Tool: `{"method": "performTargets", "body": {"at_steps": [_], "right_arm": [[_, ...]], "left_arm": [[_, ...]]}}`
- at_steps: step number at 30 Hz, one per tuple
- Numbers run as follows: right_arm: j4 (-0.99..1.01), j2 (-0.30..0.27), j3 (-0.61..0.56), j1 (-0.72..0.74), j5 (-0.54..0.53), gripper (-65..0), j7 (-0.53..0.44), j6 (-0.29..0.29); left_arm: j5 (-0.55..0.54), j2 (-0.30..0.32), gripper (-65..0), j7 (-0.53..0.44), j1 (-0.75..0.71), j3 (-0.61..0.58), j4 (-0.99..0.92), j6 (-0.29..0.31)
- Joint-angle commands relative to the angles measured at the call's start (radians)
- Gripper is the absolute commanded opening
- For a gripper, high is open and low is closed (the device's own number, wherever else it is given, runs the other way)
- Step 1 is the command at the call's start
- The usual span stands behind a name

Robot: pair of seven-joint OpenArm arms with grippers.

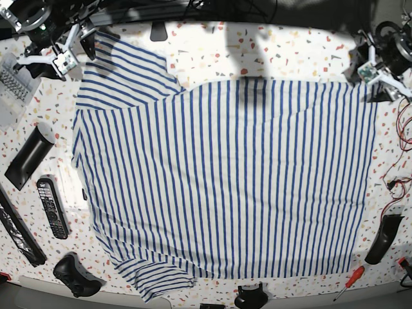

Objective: Layout the t-shirt on the table in an organized manner, then fold the t-shirt properly
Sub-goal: 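Move both grippers down to the shirt's collar-side corners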

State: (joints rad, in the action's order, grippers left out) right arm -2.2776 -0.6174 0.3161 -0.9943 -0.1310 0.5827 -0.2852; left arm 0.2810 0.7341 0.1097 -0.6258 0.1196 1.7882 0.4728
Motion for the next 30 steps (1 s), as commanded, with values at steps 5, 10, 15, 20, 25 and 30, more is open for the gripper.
{"method": "performTargets", "body": {"at_steps": [5,10,15,20,25,30], "right_arm": [[-0.017,-0.011,0.007,-0.003,-0.003,-24.6,-0.013,0.005],[-0.017,-0.011,0.007,-0.003,-0.002,-24.6,0.007,0.005],[-0.017,-0.011,0.007,-0.003,-0.002,-24.6,0.009,0.005],[-0.017,-0.011,0.007,-0.003,-0.002,-24.6,0.009,0.005],[-0.017,-0.011,0.007,-0.003,-0.003,-24.6,0.009,0.005],[-0.017,-0.011,0.007,-0.003,-0.003,-24.6,0.01,0.004]], "left_arm": [[0.098,0.014,-31.5,0.024,0.088,-0.137,-0.06,-0.075],[0.112,0.015,-31.5,0.171,0.133,-0.221,-0.105,-0.169],[0.112,0.031,-31.5,0.209,0.129,-0.221,-0.107,-0.174],[0.111,0.073,-31.5,0.212,0.095,-0.221,-0.107,-0.174],[0.111,0.078,-32.6,0.146,0.034,-0.221,-0.107,-0.174],[0.111,0.077,-45.3,0.051,0.028,-0.221,-0.107,-0.174]]}}
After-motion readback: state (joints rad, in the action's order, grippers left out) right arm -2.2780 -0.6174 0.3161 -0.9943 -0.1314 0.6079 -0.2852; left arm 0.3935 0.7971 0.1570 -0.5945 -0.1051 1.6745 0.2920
